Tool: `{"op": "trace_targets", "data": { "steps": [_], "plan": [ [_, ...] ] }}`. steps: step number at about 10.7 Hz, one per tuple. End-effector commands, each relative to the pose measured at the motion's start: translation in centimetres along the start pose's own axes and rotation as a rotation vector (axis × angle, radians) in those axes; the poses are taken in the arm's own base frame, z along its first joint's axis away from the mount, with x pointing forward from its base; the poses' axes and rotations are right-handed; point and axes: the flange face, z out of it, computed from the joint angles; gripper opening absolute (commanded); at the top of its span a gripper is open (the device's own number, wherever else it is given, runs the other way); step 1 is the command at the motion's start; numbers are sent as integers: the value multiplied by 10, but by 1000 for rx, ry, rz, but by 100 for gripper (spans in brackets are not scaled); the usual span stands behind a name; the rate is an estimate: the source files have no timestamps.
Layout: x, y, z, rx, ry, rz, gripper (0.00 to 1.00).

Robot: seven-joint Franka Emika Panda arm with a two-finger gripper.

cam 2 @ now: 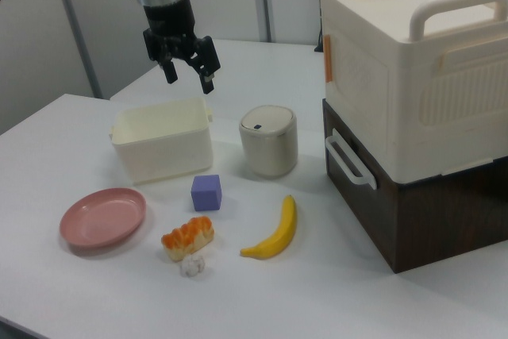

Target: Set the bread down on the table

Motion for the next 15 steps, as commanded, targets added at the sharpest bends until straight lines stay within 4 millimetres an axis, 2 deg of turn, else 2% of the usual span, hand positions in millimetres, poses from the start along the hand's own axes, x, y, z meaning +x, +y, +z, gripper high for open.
{"op": "trace_targets", "data": {
  "steps": [1,3,5,7,11,15],
  "plan": [
    [-5,9,-9,29,-2,12,100],
    [-6,19,-9,31,-5,-164,100],
    [-6,20,-9,32,-6,-189,100],
    [-11,20,-7,40,-38,-286,100],
    [-13,23,-7,41,-52,-276,100],
    [-23,24,-16,35,-71,-107,100]
  ]
}}
